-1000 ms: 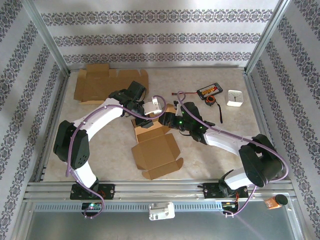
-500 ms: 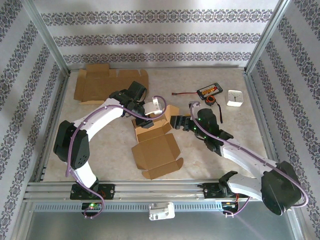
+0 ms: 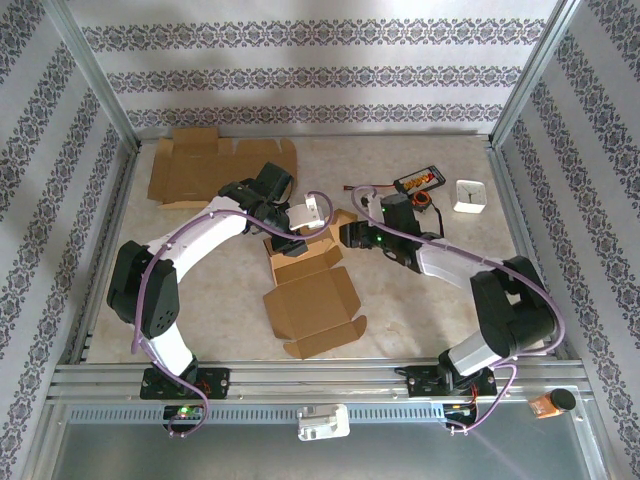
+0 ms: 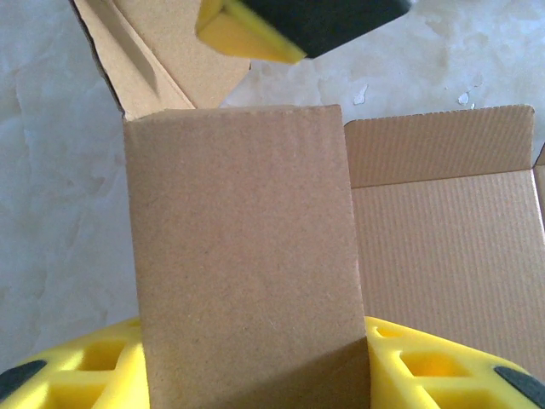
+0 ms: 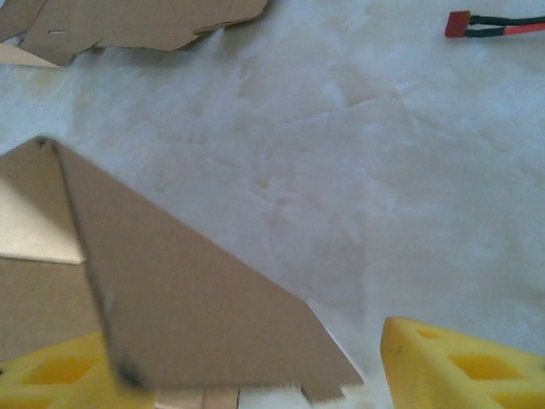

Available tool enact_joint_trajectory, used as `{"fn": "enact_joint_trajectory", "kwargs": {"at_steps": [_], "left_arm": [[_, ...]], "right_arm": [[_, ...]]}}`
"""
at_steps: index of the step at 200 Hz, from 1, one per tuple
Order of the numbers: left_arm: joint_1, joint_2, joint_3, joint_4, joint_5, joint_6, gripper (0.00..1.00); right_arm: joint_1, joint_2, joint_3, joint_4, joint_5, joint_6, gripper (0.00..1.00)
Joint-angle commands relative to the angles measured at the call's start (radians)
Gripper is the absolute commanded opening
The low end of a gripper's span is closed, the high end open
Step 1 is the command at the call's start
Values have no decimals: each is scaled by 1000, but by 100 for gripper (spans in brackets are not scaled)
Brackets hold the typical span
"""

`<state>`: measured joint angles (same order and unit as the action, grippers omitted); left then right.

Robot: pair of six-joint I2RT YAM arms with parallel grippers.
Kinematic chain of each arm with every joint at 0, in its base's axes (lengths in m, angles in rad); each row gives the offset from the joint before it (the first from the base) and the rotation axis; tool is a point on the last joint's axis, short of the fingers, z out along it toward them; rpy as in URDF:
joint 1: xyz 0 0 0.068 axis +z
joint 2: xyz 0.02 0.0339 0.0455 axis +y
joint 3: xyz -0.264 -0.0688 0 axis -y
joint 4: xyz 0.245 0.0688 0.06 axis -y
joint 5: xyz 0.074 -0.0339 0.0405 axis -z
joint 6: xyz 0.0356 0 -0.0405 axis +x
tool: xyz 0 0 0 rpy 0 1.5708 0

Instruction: Fold the paper box

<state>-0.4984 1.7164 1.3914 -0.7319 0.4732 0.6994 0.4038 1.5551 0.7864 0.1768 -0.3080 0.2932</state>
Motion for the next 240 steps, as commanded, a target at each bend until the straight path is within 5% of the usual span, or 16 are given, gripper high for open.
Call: {"fn": "enact_joint_trajectory", "kwargs": {"at_steps": [1,39,77,95,129,155,200,240], "left_arm": [[-16,14,10,-5,-22,-7,44],[-17,-5,12,50,-82,-46,51],[-72,-168,-148,294,-233,-237,91],[-108,-306,-241,418,-342,-386,96],[-198,-504,-332,424,-633,-976,75],[-282,-612,-549,524,-612,-1399,55],[-517,-600,-618,609,-771,-1527,23],[-548,-415,-576,686,-781,-1542,6]], "right_arm": [[14,37,40,21,-33,-13,51],[50,17,11,23,19,-1,22],[95,-45,-29,24,180,-8,9],[115,-57,-33,18,231,-21,7],[137,-76,-46,9,289,-5,6],[141,-101,-54,-13,315,6,6],[139,-134,-49,-110,471,44,6],[141,-166,-54,-177,579,153,2]]}}
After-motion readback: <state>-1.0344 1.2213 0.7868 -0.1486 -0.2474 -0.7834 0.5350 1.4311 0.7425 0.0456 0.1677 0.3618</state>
